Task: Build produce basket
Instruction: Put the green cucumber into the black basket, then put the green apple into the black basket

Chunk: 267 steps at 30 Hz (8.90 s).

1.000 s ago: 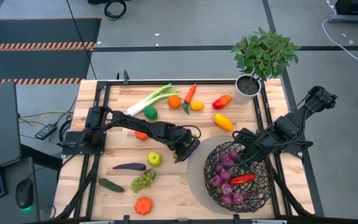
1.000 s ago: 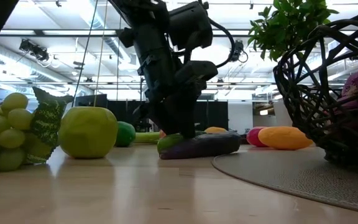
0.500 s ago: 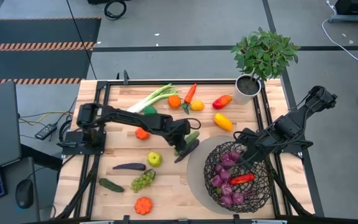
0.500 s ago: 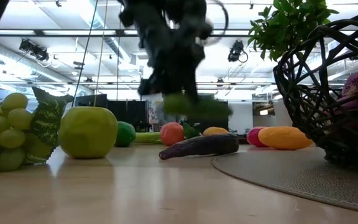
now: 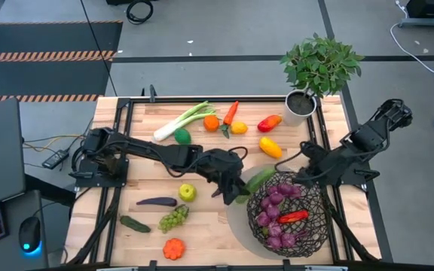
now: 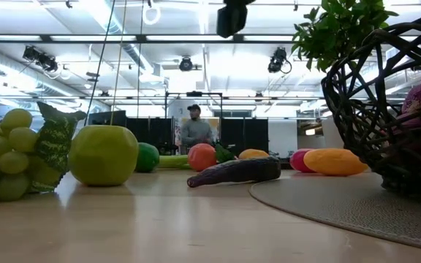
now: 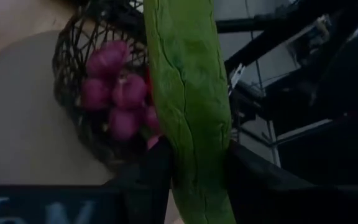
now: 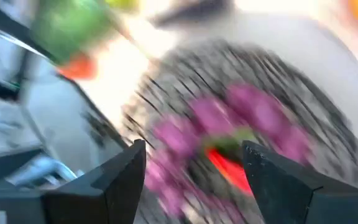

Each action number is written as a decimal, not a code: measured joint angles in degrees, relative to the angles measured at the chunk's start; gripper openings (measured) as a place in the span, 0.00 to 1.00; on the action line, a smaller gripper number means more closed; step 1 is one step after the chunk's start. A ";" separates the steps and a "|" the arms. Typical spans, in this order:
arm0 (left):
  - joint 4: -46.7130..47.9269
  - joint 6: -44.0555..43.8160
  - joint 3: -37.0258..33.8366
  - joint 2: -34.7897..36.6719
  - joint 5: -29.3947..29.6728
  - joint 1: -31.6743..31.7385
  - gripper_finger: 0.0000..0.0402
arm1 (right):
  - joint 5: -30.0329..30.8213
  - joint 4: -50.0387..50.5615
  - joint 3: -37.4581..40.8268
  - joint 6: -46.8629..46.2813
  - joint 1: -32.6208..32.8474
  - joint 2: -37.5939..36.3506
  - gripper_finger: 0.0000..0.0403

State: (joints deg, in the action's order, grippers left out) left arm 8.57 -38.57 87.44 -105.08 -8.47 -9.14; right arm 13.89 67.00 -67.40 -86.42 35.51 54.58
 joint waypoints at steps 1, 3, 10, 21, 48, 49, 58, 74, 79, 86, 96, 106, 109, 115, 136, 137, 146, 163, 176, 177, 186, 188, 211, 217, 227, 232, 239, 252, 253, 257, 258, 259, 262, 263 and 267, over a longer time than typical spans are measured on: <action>-1.20 -0.31 0.00 -0.48 0.57 -0.17 0.32 | 2.53 -3.02 0.00 2.37 0.00 -0.01 0.66; -1.31 -1.25 -0.11 -0.98 0.83 -0.17 0.32 | 5.82 -9.61 0.00 9.05 -0.02 0.31 0.66; -5.17 -1.20 0.04 -2.65 0.89 0.02 0.32 | 5.97 -12.54 -0.04 17.70 -1.63 2.57 0.66; -8.10 -2.65 -0.07 -2.80 2.23 0.19 0.32 | 12.06 -16.36 0.00 15.96 -4.72 4.35 0.70; -14.02 -7.58 -0.11 -2.82 3.53 1.89 0.39 | 8.98 -19.55 -0.13 14.24 -7.74 9.56 0.52; -13.01 -7.73 -0.11 -2.82 3.43 2.12 0.42 | 7.94 -18.13 -0.13 14.59 -7.74 9.56 0.47; -1.17 -6.29 -0.04 0.27 -0.99 5.98 0.60 | -4.91 -9.08 0.00 12.98 -6.90 9.57 0.42; 23.94 5.07 -0.07 5.82 -3.23 8.85 0.57 | -16.14 -1.72 0.00 2.39 0.15 9.57 0.67; 32.12 6.41 -0.09 5.81 -3.32 6.98 0.57 | -14.38 -1.06 0.00 2.30 0.15 10.09 0.80; 49.07 7.54 -0.07 6.52 -3.47 2.37 0.57 | -6.64 -1.39 0.00 2.38 -0.04 10.22 0.91; 61.34 2.85 -0.07 6.60 8.74 -3.23 0.57 | 1.27 -3.25 0.00 6.99 -1.76 12.85 0.94; 60.97 -7.30 -0.09 6.60 10.20 -5.62 0.68 | 0.24 -7.81 0.00 13.34 -2.01 16.53 0.94; 59.92 -8.75 -0.09 6.60 10.99 -5.62 0.76 | -0.44 -7.65 0.00 14.50 -2.01 16.67 0.94; 58.90 -10.78 -1.07 5.51 11.70 -5.16 0.92 | -0.95 -7.63 0.00 15.50 -1.79 16.56 0.94; 51.46 -15.28 -9.22 1.53 4.99 -4.75 1.00 | -3.19 -6.42 -0.02 17.30 -1.73 16.56 0.94; 51.09 -14.90 -9.22 1.10 4.94 -4.60 1.00 | -3.19 -6.38 0.00 17.15 -1.73 16.56 0.94; 50.53 -12.37 -9.25 -3.96 4.94 -4.57 1.00 | -3.90 -5.83 0.00 15.50 -1.73 16.56 0.94; 48.58 -8.10 -6.95 -5.14 4.18 -4.44 0.84 | -10.11 -3.07 0.00 16.09 -3.12 16.25 0.94; 45.11 -0.43 10.57 -4.72 4.07 -1.12 0.84 | -14.87 1.42 0.00 10.87 -3.45 12.11 0.93; 42.90 0.98 12.64 -4.72 4.08 -0.93 0.84 | -14.54 1.24 0.00 10.01 -3.44 11.32 0.93; 20.17 11.78 23.29 -4.55 6.41 -1.01 0.85 | -5.35 -9.30 0.00 6.24 -3.41 5.80 0.93; 19.52 15.02 23.50 -4.55 7.66 -0.95 0.85 | -3.47 -11.63 0.00 4.83 -3.41 4.24 0.93; 11.37 24.84 23.43 -10.57 14.60 -1.40 0.86 | -1.05 -21.73 0.02 2.15 -6.04 5.34 0.93; 11.00 24.81 23.31 -10.71 15.09 -1.60 0.86 | 0.55 -19.88 -0.04 1.00 -7.28 5.87 0.93; 9.99 24.53 23.30 -10.69 15.30 -1.51 0.86 | 0.93 -19.12 0.00 1.02 -10.28 6.65 0.93; 9.91 24.51 23.30 -10.69 14.89 -1.51 0.86 | 0.44 -18.18 -0.07 -0.25 -10.60 6.65 0.93; 10.35 23.81 23.30 -10.71 15.06 -1.51 0.86 | 1.16 -17.21 -0.13 -0.76 -11.67 7.29 0.93; 12.61 17.82 23.38 -10.47 13.54 -1.05 0.87 | -0.16 -15.99 -0.15 -0.74 -11.86 7.39 0.78; 13.81 17.80 23.50 -10.21 13.04 -0.84 0.87 | -0.47 -16.16 -0.11 -0.29 -11.89 7.43 0.78; 20.51 18.06 23.64 -7.08 10.77 0.06 0.88 | -1.64 -11.13 0.33 0.15 -11.89 7.35 0.77; 21.80 18.24 23.80 -6.43 10.69 0.23 0.88 | -2.29 -11.62 0.31 -0.25 -11.91 7.44 0.77; 22.98 18.54 23.80 -5.96 10.33 0.44 0.88 | -2.58 -11.04 0.10 -0.80 -11.93 7.43 0.77; 27.35 20.81 23.53 -5.20 11.31 1.44 0.88 | -5.52 -5.39 0.15 -1.48 -11.63 7.31 0.77; 27.96 21.33 23.52 -4.98 11.68 1.77 0.88 | -6.49 -5.16 0.15 -1.52 -11.49 7.35 0.77; 31.61 22.30 23.68 -2.36 12.09 2.74 0.88 | -12.81 -3.15 0.13 -1.50 -10.42 7.18 0.78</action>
State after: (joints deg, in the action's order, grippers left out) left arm 40.18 -16.27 111.12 -107.44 3.62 -6.40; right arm 1.08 63.85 -67.26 -87.92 25.09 61.75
